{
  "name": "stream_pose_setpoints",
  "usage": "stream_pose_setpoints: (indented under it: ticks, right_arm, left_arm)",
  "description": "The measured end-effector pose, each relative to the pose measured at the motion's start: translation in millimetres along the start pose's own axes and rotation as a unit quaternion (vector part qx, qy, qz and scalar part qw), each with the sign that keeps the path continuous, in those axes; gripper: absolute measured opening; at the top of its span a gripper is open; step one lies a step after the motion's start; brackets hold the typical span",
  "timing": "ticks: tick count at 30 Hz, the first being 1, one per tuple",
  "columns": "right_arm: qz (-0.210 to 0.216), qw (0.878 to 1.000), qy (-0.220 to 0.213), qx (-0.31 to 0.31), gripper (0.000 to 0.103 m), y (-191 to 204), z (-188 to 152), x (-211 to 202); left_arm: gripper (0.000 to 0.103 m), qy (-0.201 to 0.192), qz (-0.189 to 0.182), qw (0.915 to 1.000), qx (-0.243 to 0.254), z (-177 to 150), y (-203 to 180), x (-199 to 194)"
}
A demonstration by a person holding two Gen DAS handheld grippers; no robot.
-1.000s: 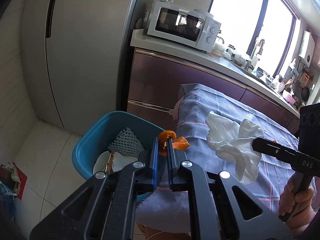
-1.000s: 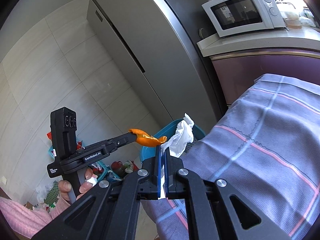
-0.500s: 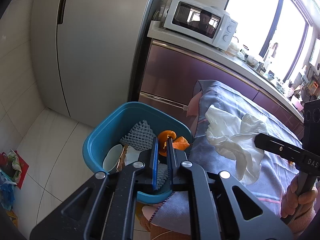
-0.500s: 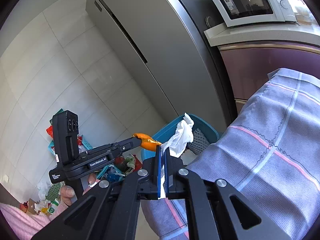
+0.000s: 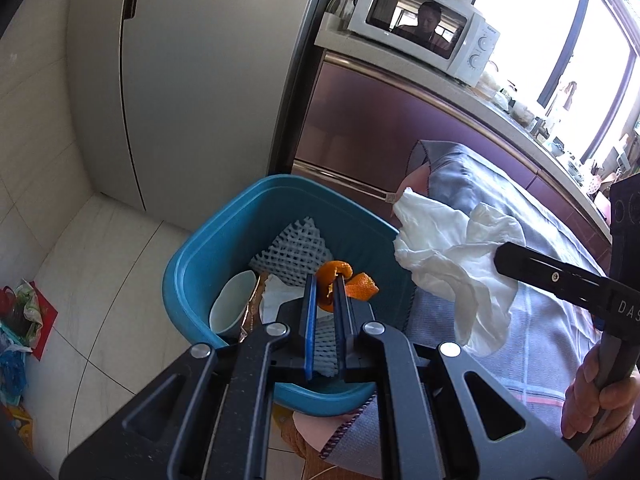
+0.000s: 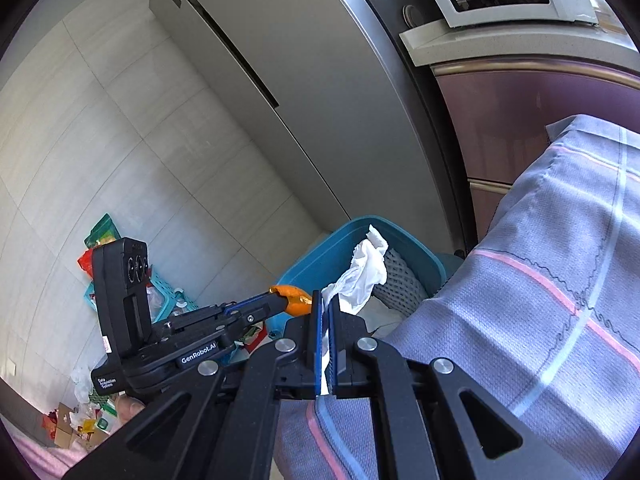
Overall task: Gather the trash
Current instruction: 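Open both tools over the teal bin to drop the peel and tissue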
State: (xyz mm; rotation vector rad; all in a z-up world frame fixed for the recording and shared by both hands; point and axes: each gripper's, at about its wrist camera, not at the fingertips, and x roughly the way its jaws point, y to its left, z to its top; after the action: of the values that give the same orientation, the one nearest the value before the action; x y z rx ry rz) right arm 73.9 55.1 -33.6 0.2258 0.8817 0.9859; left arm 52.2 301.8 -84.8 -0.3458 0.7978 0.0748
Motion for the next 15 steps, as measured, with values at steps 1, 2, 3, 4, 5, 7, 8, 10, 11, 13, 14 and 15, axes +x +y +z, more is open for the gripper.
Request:
stream_pose_setpoints:
  ticks: [1, 2, 3, 4, 5, 7, 8, 10, 11, 13, 14, 15]
  right_arm:
    - [-0.002, 1.000, 0.002, 0.001, 0.002, 0.0, -0.3, 2.6]
    - [-0.004, 1.000, 0.005, 0.003, 0.002, -0.3, -0.3, 5.3]
    - [-0.005, 1.000, 0.007, 0.004, 0.002, -0.6, 0.1, 7.7]
    - [-0.007, 1.000, 0.010, 0.005, 0.002, -1.0, 0.4, 10.4]
    - [-0.007, 1.000, 0.014, 0.006, 0.003, -1.5, 0.8, 13.3]
    - [-0.006, 1.000, 0.021, 0.012, 0.003, -3.0, 1.1, 17.6]
    - [-0.004, 1.000, 0.025, 0.015, 0.003, -4.0, 1.1, 20.0]
    - [-0.005, 0.999, 0.033, 0.020, 0.004, -4.8, 0.5, 24.2]
    - [-0.004, 0.999, 0.037, 0.023, 0.005, -5.0, 2.2, 27.4]
    - [-0.006, 0.999, 0.042, 0.027, 0.005, -5.6, 3.1, 31.7]
    - [-0.007, 0.999, 0.044, 0.028, 0.005, -5.8, 2.9, 32.7]
    - [-0.007, 0.999, 0.045, 0.030, 0.005, -6.1, 3.0, 33.9]
  left_arm:
    - [0.008, 0.002, 0.002, 1.0000, -0.002, -0.1, 0.4, 3.2]
    - [0.008, 0.005, 0.004, 1.0000, -0.003, -0.5, 1.6, 6.6]
    - [0.008, 0.007, 0.006, 0.9999, -0.004, -1.3, 3.0, 9.7]
    - [0.008, 0.011, 0.008, 0.9999, -0.005, -1.6, 4.0, 13.9]
    - [0.008, 0.013, 0.010, 0.9999, -0.005, -2.0, 4.6, 16.9]
    - [0.008, 0.018, 0.013, 0.9997, -0.006, -3.7, 6.7, 23.8]
    - [0.008, 0.021, 0.013, 0.9997, -0.005, -4.9, 7.3, 27.1]
    - [0.008, 0.027, 0.017, 0.9995, -0.005, -6.2, 8.0, 34.6]
    - [0.008, 0.030, 0.017, 0.9994, -0.006, -7.3, 8.6, 37.5]
    - [0.009, 0.036, 0.018, 0.9992, -0.008, -8.6, 9.2, 43.4]
    - [0.010, 0.039, 0.018, 0.9990, -0.009, -8.9, 9.6, 46.3]
    - [0.011, 0.042, 0.018, 0.9989, -0.011, -9.5, 9.9, 49.4]
